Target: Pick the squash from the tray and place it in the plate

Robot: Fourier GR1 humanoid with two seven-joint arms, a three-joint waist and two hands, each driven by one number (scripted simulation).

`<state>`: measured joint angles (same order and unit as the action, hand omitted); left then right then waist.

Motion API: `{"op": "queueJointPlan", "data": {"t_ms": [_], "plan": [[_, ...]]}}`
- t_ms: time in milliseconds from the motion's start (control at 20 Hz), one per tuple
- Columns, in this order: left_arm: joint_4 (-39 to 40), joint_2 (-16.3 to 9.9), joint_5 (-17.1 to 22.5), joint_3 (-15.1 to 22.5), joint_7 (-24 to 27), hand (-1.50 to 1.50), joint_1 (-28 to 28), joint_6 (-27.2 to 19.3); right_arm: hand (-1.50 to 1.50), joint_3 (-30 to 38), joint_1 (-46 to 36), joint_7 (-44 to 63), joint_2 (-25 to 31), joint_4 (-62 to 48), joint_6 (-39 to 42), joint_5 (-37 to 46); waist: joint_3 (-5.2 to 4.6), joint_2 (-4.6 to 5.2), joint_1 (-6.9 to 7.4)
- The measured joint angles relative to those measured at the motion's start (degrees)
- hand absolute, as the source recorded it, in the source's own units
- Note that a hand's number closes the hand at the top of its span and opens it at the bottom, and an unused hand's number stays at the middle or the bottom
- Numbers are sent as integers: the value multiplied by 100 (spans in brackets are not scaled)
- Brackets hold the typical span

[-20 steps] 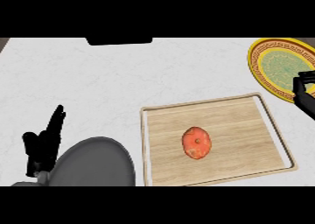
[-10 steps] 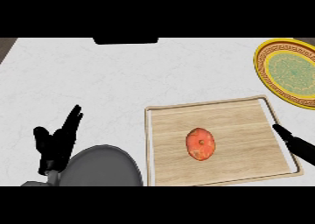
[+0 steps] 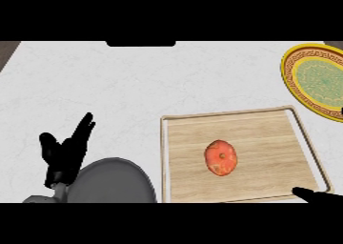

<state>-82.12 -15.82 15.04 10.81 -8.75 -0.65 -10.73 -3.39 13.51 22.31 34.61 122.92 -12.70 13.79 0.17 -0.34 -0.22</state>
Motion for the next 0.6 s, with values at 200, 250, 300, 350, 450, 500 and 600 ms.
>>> {"op": "queueJointPlan", "data": {"t_ms": [200,250,300,350,450,500,600], "plan": [[26,32,-21,5,-95,0,-73,32,-150,-448,-362,1349,251,500,466,416,-4,14,58],[52,34,-34,7,-52,0,-71,70,-150,-609,-486,1670,252,569,552,568,-3,14,71],[54,73,-71,10,-2,0,-56,42,-150,-741,-615,1946,234,581,649,667,0,14,81],[45,62,-43,-10,-5,0,-52,96,-150,-935,-763,2263,174,645,724,806,1,15,92],[54,81,-71,-3,-48,0,-94,122,-150,-1336,-1156,2754,-37,544,832,1140,2,18,110],[38,83,-93,-10,-95,0,-95,105,-150,-1540,-1290,2971,-159,508,884,1319,2,17,109],[-59,161,-188,46,-143,0,-44,13,-150,-1823,-1575,3225,-382,334,986,1599,8,14,109]]}}
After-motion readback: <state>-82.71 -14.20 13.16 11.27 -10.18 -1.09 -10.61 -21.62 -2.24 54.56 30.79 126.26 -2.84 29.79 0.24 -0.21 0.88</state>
